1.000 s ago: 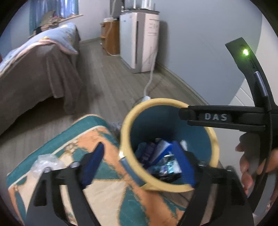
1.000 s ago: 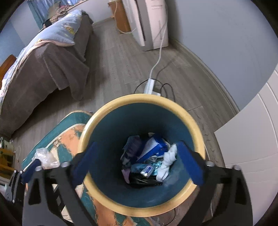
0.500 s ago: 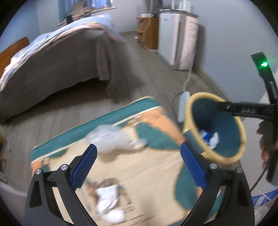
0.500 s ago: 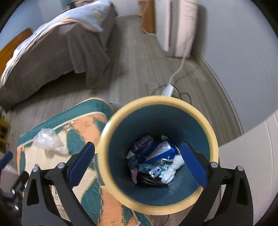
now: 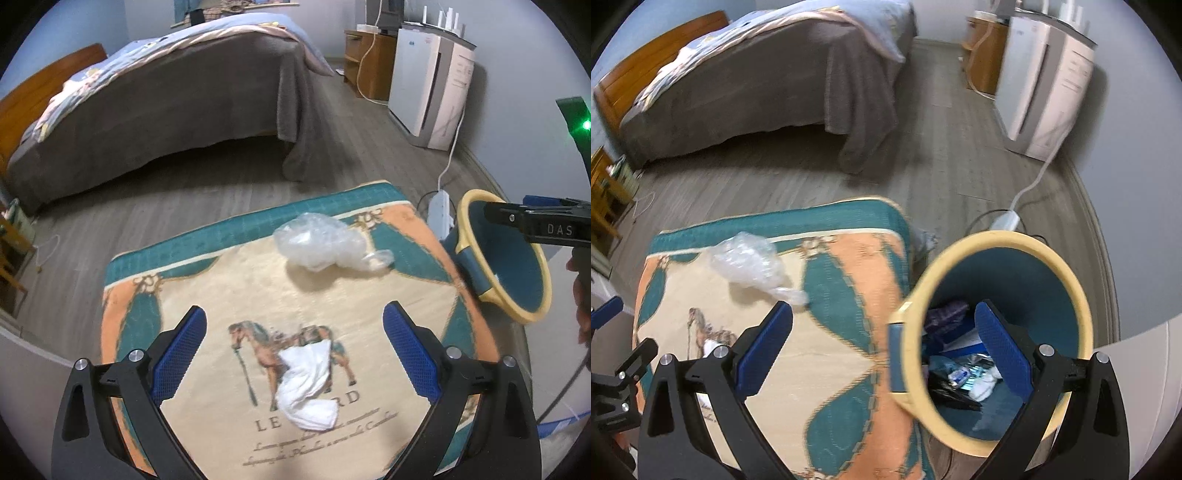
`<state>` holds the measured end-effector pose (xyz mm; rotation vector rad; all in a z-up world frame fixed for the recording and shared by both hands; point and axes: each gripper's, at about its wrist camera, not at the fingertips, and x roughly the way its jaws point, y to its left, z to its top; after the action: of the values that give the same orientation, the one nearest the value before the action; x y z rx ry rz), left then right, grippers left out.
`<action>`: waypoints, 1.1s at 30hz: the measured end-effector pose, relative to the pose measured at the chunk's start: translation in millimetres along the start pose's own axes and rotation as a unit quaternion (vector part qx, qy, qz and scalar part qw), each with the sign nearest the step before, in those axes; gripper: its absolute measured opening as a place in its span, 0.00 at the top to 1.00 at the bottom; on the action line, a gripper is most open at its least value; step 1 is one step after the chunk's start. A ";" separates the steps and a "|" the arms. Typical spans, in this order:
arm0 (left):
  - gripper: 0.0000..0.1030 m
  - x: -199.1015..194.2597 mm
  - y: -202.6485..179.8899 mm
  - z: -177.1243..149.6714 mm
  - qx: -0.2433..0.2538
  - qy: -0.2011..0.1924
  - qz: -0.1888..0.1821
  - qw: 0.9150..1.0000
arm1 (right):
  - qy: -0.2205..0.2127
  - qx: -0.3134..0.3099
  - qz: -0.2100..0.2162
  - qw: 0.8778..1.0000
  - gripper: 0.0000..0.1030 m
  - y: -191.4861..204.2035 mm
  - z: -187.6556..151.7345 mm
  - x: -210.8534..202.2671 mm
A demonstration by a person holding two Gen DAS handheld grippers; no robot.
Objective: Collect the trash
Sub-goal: 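Move both open tools back over the stool toward the white tissue and plastic bag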
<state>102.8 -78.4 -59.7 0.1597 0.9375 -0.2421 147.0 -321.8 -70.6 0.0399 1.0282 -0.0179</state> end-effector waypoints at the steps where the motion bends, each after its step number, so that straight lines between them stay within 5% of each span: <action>1: 0.07 0.1 2.5 -2.0 0.000 -0.001 0.002 1.000 | 0.001 -0.005 0.002 1.000 0.06 4.6 -0.2 1.2; 10: 0.07 11.3 18.0 -25.2 0.010 0.015 0.012 1.000 | 0.034 -0.020 0.007 0.999 0.06 37.3 -6.1 20.9; 23: 0.07 60.6 20.0 -69.8 0.045 0.091 0.011 0.995 | 0.062 -0.058 -0.005 0.996 0.06 74.3 -16.3 43.1; 33: 0.14 77.5 4.4 -72.7 0.099 0.109 -0.044 0.988 | 0.083 -0.027 0.016 0.996 0.06 68.3 -8.0 76.4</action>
<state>91.6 -67.2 -164.9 0.3333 1.1384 -0.4070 181.9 -252.9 -138.5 0.0087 1.1939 0.0419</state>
